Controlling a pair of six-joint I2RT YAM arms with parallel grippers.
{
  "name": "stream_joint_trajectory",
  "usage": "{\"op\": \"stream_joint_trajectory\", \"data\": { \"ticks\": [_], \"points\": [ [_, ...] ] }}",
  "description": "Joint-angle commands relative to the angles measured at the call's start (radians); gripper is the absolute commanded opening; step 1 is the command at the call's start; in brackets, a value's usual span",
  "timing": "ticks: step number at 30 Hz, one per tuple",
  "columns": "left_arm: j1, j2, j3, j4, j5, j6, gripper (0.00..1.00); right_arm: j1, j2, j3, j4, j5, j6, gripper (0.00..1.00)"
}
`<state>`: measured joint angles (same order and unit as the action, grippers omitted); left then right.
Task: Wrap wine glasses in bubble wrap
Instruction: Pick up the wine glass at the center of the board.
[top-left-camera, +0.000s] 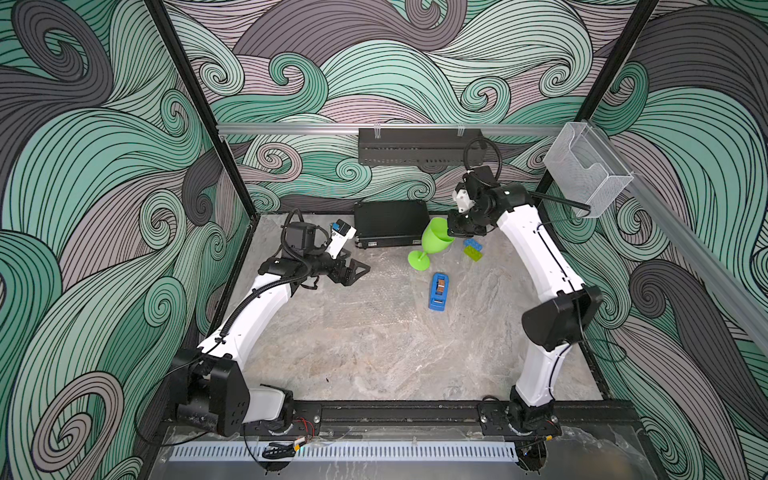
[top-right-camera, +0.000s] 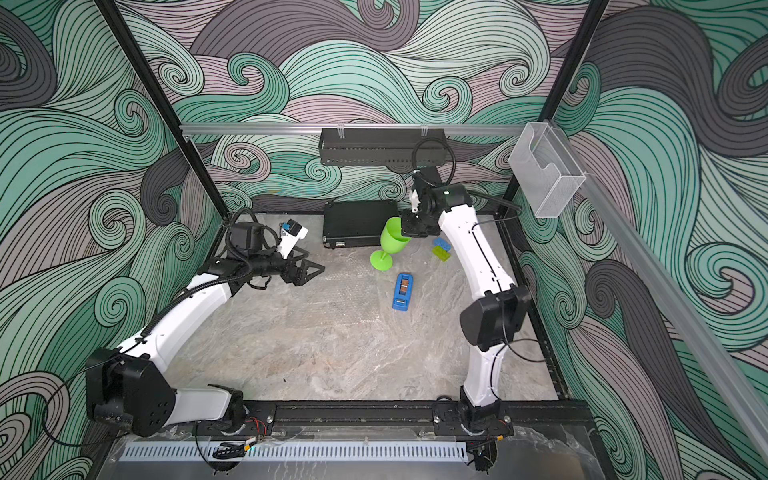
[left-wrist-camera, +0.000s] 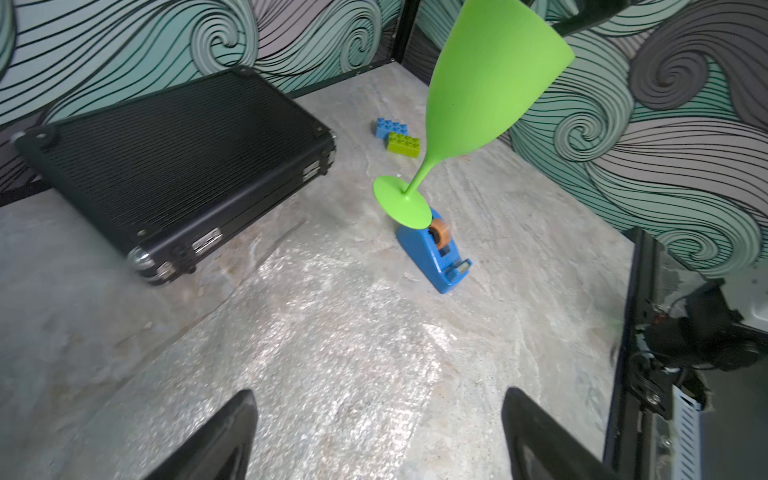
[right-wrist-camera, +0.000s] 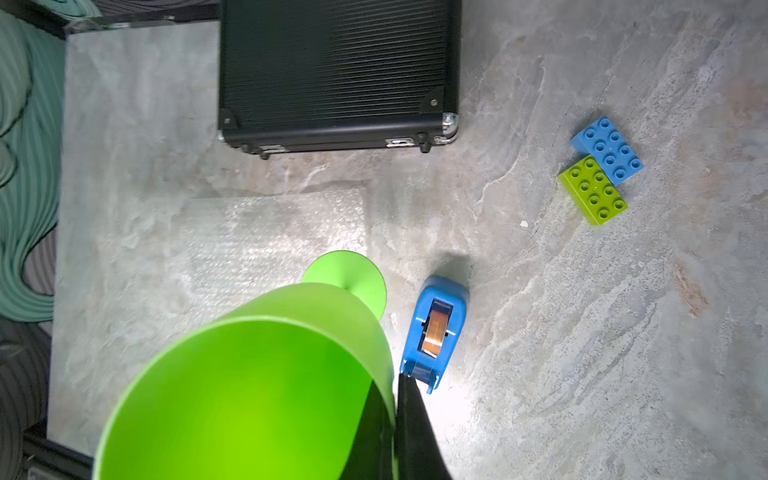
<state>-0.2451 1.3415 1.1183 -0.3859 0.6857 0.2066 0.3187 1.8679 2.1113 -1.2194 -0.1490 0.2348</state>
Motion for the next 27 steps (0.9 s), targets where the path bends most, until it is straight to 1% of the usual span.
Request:
{"op": "stream_joint_trajectory", "data": {
  "ticks": [1,6,9,11,14,15,20,22,25,27],
  "points": [
    [-0.04,0.021,0.037,-0.076,0.099,0.048,0.9,0.025,-0.044,-0.076,-0.061,-0.124,-0.033,0.0],
    [-0.11,0.041,0.047,-0.13,0.104,0.138,0.88,0.076,-0.085,-0.15,-0.06,-0.24,-0.036,0.0],
    [-0.141,0.054,0.042,-0.143,0.081,0.172,0.84,0.105,-0.08,-0.174,-0.048,-0.308,-0.024,0.0],
    [-0.16,0.068,0.033,-0.143,0.052,0.189,0.8,0.123,-0.083,-0.193,-0.023,-0.356,-0.008,0.0],
    [-0.189,0.074,0.022,-0.142,0.019,0.208,0.75,0.144,-0.085,-0.22,0.017,-0.398,0.021,0.0],
    [-0.195,0.105,0.017,-0.142,0.02,0.204,0.73,0.147,-0.085,-0.225,0.025,-0.408,0.028,0.0],
    [-0.21,0.113,-0.015,-0.115,0.015,0.194,0.64,0.167,-0.077,-0.235,0.04,-0.446,0.038,0.0],
    [-0.217,0.118,-0.018,-0.114,0.013,0.198,0.57,0.169,-0.077,-0.242,0.051,-0.466,0.046,0.0],
    [-0.221,0.124,-0.014,-0.113,0.006,0.189,0.43,0.168,-0.078,-0.247,0.06,-0.481,0.053,0.0],
    [-0.221,0.126,-0.014,-0.11,0.009,0.184,0.32,0.169,-0.077,-0.247,0.062,-0.49,0.055,0.0]
  ]
}}
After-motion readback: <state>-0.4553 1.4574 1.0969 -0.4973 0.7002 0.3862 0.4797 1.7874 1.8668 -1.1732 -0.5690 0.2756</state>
